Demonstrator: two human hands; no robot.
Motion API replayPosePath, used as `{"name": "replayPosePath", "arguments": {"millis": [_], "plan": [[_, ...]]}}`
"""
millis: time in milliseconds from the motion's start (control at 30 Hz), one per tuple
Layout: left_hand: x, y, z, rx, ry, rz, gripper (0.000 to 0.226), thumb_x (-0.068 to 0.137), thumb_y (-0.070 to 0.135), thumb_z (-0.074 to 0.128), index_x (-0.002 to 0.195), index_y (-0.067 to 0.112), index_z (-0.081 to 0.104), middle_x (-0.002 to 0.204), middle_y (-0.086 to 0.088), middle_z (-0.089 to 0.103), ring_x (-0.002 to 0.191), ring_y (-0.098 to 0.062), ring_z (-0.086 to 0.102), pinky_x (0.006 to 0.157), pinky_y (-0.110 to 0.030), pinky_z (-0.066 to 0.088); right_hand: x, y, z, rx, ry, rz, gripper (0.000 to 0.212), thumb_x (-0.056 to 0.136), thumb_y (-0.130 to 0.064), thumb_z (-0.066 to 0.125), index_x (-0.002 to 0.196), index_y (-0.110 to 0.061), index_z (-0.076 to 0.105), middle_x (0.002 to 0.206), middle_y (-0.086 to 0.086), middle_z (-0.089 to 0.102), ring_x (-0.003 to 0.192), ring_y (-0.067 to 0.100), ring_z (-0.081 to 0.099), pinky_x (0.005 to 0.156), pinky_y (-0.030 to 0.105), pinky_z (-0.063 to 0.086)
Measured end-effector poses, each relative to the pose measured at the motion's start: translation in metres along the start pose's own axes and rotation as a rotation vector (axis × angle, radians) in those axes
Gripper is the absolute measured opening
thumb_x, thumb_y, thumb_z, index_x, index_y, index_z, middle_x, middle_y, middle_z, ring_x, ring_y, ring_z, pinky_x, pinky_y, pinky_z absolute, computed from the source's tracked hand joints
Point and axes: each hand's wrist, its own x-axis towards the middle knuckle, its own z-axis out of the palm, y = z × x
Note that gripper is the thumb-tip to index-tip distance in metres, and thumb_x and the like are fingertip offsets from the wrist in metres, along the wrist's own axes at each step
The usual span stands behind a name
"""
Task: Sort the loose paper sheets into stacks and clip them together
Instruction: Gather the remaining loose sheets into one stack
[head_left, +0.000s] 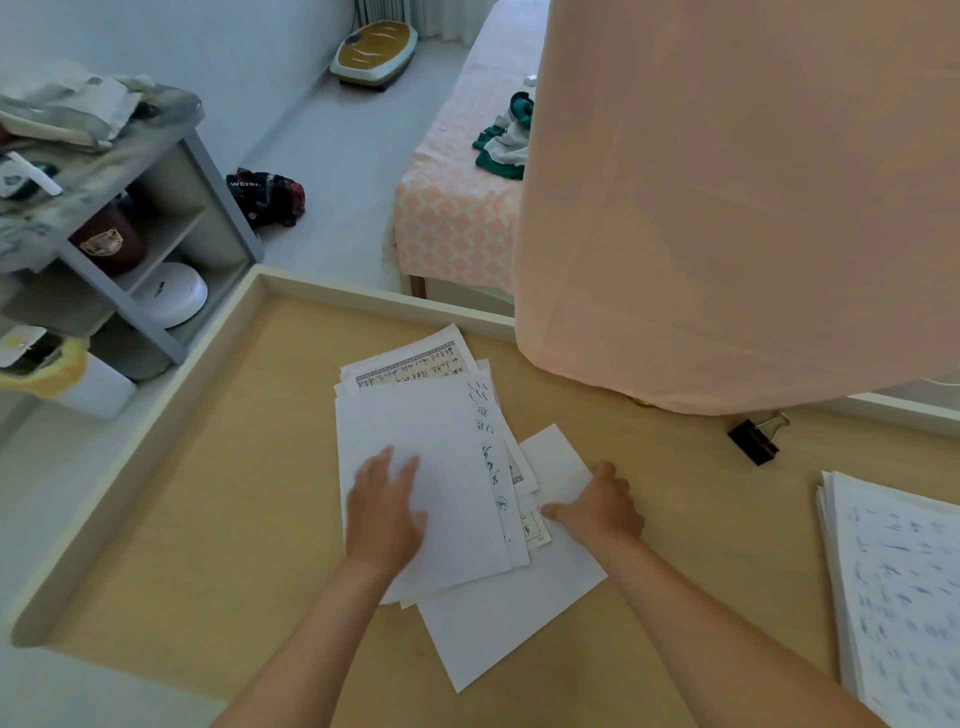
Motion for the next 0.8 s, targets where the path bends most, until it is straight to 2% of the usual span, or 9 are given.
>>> {"name": "replayPosePath", "arguments": {"millis": [133, 300, 433, 500, 567, 600, 700, 767, 800], "plan": [[0.008, 0.024, 0.009, 0.052, -0.292, 0.236, 0.080, 0.085, 0.047, 0.065, 0.154, 0.037, 0.025, 0.166, 0.002, 0.000, 0.151, -0.023, 0.000, 0.121, -0.044, 0.016, 0.006, 0.000, -0.003, -0.167, 0.049, -0.019, 0.093, 0.056, -0.067, 0.082, 0.130, -0.024, 0.046, 0.134, 0.006, 0.044, 0.127, 0.028, 0.037, 0.096, 0.045, 0.039], [0.019, 0.047, 0.015, 0.121, -0.260, 0.185, 0.093, 0.076, 0.046, 0.075, 0.153, 0.035, 0.023, 0.165, -0.002, 0.003, 0.151, -0.028, 0.002, 0.119, -0.046, 0.018, 0.012, 0.005, -0.006, -0.071, 0.013, -0.036, 0.068, 0.060, -0.058, 0.083, 0.116, -0.027, 0.057, 0.130, 0.003, 0.041, 0.122, 0.024, 0.038, 0.090, 0.040, 0.042], [0.025, 0.052, 0.014, 0.120, -0.254, 0.159, 0.096, 0.070, 0.046, 0.081, 0.150, 0.034, 0.027, 0.162, -0.003, 0.010, 0.148, -0.028, 0.007, 0.116, -0.044, 0.024, 0.012, 0.008, -0.015, 0.162, -0.077, -0.068, 0.060, 0.076, -0.029, 0.080, 0.123, -0.020, 0.044, 0.112, -0.003, 0.057, 0.088, 0.017, 0.057, 0.058, 0.028, 0.042], [0.026, 0.051, 0.014, 0.124, -0.258, 0.161, 0.095, 0.071, 0.046, 0.080, 0.149, 0.034, 0.028, 0.161, -0.002, 0.010, 0.147, -0.027, 0.008, 0.115, -0.043, 0.024, 0.010, 0.008, -0.026, 0.205, -0.063, -0.079, 0.052, 0.080, -0.022, 0.075, 0.122, -0.023, 0.045, 0.106, -0.007, 0.061, 0.082, 0.016, 0.058, 0.052, 0.027, 0.039], [0.028, 0.054, 0.012, 0.102, -0.256, 0.152, 0.093, 0.075, 0.045, 0.077, 0.151, 0.031, 0.025, 0.161, -0.003, 0.012, 0.147, -0.027, 0.010, 0.115, -0.043, 0.024, 0.007, 0.004, -0.041, 0.116, 0.023, -0.141, 0.019, 0.085, -0.015, 0.062, 0.098, -0.026, 0.053, 0.085, -0.012, 0.059, 0.074, 0.015, 0.058, 0.055, 0.028, 0.044], [0.030, 0.058, 0.010, 0.068, -0.235, 0.154, 0.094, 0.077, 0.044, 0.077, 0.152, 0.028, 0.023, 0.161, -0.003, 0.013, 0.147, -0.027, 0.011, 0.115, -0.043, 0.024, 0.003, 0.000, -0.049, 0.042, 0.079, -0.201, 0.016, 0.086, -0.010, 0.057, 0.083, -0.024, 0.051, 0.071, -0.013, 0.052, 0.067, 0.015, 0.054, 0.056, 0.029, 0.042], [0.036, 0.075, -0.005, -0.233, -0.085, 0.195, 0.104, 0.077, 0.038, 0.080, 0.156, 0.022, 0.014, 0.162, 0.001, 0.017, 0.146, -0.022, 0.016, 0.117, -0.039, 0.025, -0.018, -0.018, -0.081, -0.191, 0.426, -0.557, 0.040, 0.069, 0.007, 0.061, 0.059, -0.025, 0.037, 0.051, -0.010, 0.033, 0.051, 0.017, 0.033, 0.057, 0.031, 0.022], [0.041, 0.091, -0.025, -0.557, -0.024, 0.180, 0.108, 0.076, 0.032, 0.084, 0.157, 0.023, 0.012, 0.159, 0.012, 0.019, 0.143, -0.010, 0.019, 0.114, -0.030, 0.024, -0.035, -0.031, -0.104, -0.310, 0.649, -0.794, 0.037, 0.059, 0.009, 0.057, 0.054, -0.025, 0.043, 0.048, -0.011, 0.035, 0.052, 0.019, 0.034, 0.070, 0.034, 0.031], [0.043, 0.098, -0.036, -0.691, -0.021, 0.173, 0.107, 0.076, 0.029, 0.084, 0.157, 0.025, 0.013, 0.155, 0.018, 0.021, 0.140, -0.002, 0.021, 0.112, -0.024, 0.024, -0.041, -0.036, -0.114, -0.350, 0.723, -0.915, 0.033, 0.063, 0.008, 0.050, 0.054, -0.023, 0.049, 0.048, -0.009, 0.040, 0.055, 0.020, 0.039, 0.087, 0.040, 0.034]]}}
